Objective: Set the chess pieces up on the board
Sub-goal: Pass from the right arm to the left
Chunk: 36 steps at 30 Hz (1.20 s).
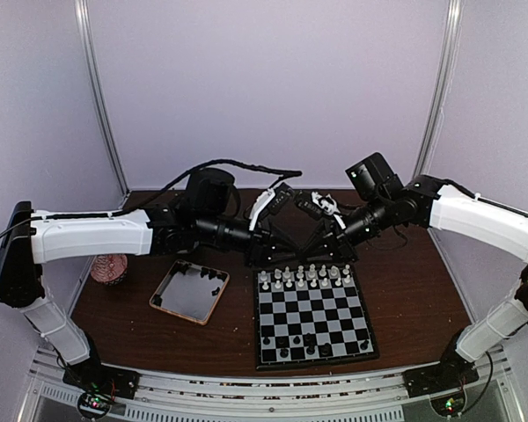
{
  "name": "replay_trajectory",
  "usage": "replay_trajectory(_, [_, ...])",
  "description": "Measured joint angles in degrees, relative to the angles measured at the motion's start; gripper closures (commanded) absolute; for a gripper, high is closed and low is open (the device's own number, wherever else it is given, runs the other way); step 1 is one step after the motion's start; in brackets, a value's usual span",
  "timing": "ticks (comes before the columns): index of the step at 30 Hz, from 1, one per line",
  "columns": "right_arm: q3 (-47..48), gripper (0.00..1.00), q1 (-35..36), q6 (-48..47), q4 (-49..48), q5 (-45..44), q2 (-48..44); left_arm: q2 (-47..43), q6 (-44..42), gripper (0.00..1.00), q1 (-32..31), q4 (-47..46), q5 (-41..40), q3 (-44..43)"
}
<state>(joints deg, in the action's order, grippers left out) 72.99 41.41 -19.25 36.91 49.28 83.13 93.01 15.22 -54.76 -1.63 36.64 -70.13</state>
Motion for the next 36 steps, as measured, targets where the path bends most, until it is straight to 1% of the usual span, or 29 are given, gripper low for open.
replay_trajectory(5, [-0.2,0.85,0.0,0.0,-0.3,0.0,0.0,0.0,0.6,0.77,0.0,-0.5,0.0,0.0])
replay_trajectory(9, [-0.2,0.84,0.0,0.0,-0.3,0.0,0.0,0.4,0.7,0.77,0.0,-0.5,0.0,0.0])
replay_trajectory(12, [-0.3,0.85,0.0,0.0,-0.3,0.0,0.0,0.6,0.7,0.79,0.0,-0.5,0.0,0.0])
replay_trajectory(19, [-0.3,0.84,0.0,0.0,-0.3,-0.2,0.0,0.6,0.7,0.89,0.0,-0.4,0.0,-0.2])
replay_trajectory(25, [-0.3,0.68,0.0,-0.3,-0.2,-0.6,-0.2,0.7,0.0,0.93,-0.1,0.6,-0.2,-0.9])
replay_trajectory(28, [-0.4,0.60,-0.4,-1.7,0.7,-1.1,-1.1,0.7,-1.2,0.94,-0.1,3.4,-1.0,-2.6])
replay_trajectory(32, [-2.0,0.56,-2.1,-4.1,3.0,-1.3,-4.7,0.7,-3.5,0.94,-0.1,7.7,-2.4,-5.2])
replay_trajectory(36, [-4.9,0.51,-6.3,-8.9,7.7,-1.5,-8.5,0.5,-6.8,0.94,-0.1,15.0,-3.9,-7.0])
